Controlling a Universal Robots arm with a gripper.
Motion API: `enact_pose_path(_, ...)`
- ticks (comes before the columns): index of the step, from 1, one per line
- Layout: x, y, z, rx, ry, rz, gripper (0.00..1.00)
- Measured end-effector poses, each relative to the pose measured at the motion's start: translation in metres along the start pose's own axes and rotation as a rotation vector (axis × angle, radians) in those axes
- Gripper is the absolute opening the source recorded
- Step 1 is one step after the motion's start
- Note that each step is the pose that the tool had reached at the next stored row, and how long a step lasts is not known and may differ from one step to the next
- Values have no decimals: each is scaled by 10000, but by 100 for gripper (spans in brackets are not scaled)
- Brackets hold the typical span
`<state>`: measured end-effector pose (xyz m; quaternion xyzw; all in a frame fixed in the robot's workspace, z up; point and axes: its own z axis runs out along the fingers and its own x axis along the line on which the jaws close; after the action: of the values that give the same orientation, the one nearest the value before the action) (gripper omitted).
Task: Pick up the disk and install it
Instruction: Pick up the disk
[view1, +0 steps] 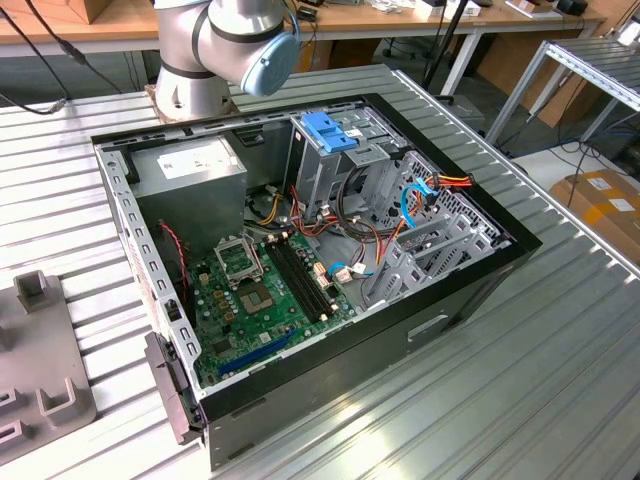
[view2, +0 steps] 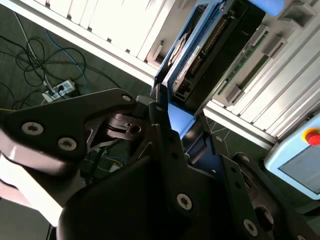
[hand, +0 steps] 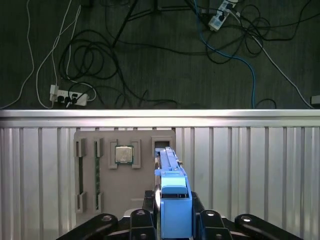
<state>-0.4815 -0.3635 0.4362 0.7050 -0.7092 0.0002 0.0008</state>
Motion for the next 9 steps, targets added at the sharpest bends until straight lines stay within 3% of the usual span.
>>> enact_pose_path(2,0,0,-2,0,0,0,37)
enact_pose_path(4,0,0,-52,-3,1,0,37)
enact_pose_path(9,1,0,-328,-1,1,0,37)
